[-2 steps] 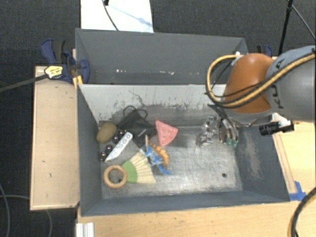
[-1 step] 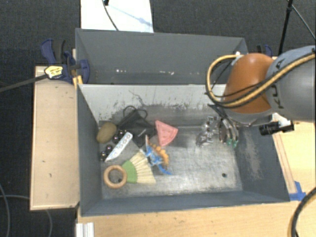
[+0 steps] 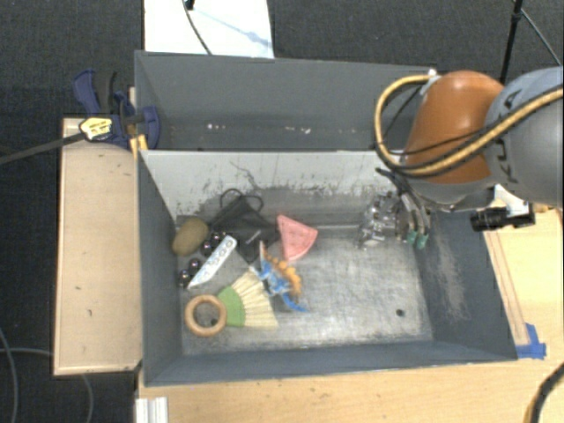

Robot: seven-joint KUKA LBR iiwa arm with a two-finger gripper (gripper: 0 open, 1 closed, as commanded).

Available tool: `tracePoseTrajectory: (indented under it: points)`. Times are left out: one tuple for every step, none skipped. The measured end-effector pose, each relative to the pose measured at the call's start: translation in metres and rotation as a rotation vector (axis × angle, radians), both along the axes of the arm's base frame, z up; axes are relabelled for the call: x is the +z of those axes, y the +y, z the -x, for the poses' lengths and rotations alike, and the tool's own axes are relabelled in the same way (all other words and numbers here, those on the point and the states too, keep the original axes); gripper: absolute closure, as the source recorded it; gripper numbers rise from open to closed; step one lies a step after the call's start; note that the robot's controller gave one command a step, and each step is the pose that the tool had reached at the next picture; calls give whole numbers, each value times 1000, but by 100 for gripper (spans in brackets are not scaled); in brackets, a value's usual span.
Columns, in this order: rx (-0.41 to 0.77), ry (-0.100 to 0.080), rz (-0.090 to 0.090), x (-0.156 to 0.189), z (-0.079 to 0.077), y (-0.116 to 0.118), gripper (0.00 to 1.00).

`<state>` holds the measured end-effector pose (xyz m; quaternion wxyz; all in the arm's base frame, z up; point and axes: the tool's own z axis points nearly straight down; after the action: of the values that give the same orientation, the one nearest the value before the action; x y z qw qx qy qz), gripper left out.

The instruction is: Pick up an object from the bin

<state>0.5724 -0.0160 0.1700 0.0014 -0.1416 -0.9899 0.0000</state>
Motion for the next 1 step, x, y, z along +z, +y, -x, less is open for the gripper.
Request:
tracePoseTrajectory:
  points:
    - [111, -5, 1, 50, -8, 8, 100]
